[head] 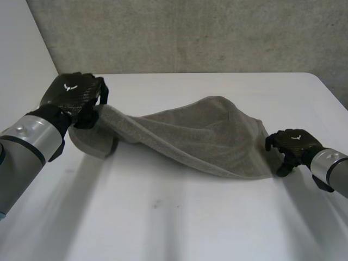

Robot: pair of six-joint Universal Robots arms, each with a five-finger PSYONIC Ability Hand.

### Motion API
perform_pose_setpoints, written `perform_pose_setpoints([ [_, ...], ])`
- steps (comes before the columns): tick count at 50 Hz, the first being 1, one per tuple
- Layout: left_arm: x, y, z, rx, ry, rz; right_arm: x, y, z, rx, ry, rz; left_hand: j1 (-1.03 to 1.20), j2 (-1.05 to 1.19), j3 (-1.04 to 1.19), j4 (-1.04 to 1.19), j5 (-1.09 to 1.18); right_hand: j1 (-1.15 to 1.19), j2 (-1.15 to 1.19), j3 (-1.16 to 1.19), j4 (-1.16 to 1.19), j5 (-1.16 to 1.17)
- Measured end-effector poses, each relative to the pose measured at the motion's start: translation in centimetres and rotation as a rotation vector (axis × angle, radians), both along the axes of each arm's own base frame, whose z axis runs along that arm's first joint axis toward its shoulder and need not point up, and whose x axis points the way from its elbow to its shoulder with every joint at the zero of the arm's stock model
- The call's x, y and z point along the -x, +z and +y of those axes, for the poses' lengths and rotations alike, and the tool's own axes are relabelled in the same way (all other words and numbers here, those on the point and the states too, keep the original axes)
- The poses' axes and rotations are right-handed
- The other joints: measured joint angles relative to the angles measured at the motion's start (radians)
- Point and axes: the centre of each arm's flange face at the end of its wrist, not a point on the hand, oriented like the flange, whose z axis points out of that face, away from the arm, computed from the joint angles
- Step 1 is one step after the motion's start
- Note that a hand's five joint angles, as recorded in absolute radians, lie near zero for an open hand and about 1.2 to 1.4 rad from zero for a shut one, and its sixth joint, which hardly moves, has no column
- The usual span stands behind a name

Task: Fold the towel.

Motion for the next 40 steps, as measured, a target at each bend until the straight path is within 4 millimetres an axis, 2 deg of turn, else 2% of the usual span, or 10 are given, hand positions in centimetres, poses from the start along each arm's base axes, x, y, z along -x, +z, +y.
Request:
perform_pose_setpoints([
  [3,-0.8,-1.2,-0.7,-0.035,0.029,-0.013,0.7,-0.2,-0.8,0.033,0.029,0.06,0.0,0.0,0.0,0.0,0.0,0.031,0.031,0.038,0.038,0.038],
  [9,-1.2,-2.0,-1.2,-0.058,0.045,-0.019,1.0,-0.7,-1.3,0.037,0.071,0.104,0.0,0.0,0.0,0.0,0.0,0.037,0.041,0.05,0.049,0.05],
  [18,-1.2,-2.2,-1.3,-0.057,0.045,-0.018,0.8,-1.6,-1.6,0.014,0.096,0.105,0.0,0.0,0.0,0.0,0.0,0.069,0.077,0.083,0.084,0.083],
  [32,-1.1,-2.7,-1.3,-0.069,0.041,-0.022,0.6,-1.9,-1.7,0.011,0.1,0.103,0.0,0.0,0.0,0.0,0.0,0.067,0.074,0.069,0.071,0.082],
  [40,-1.1,-3.0,-1.3,-0.078,0.04,-0.024,0.5,-2.3,-2.3,0.016,0.098,0.1,0.0,0.0,0.0,0.0,0.0,0.143,0.177,0.175,0.176,0.125],
])
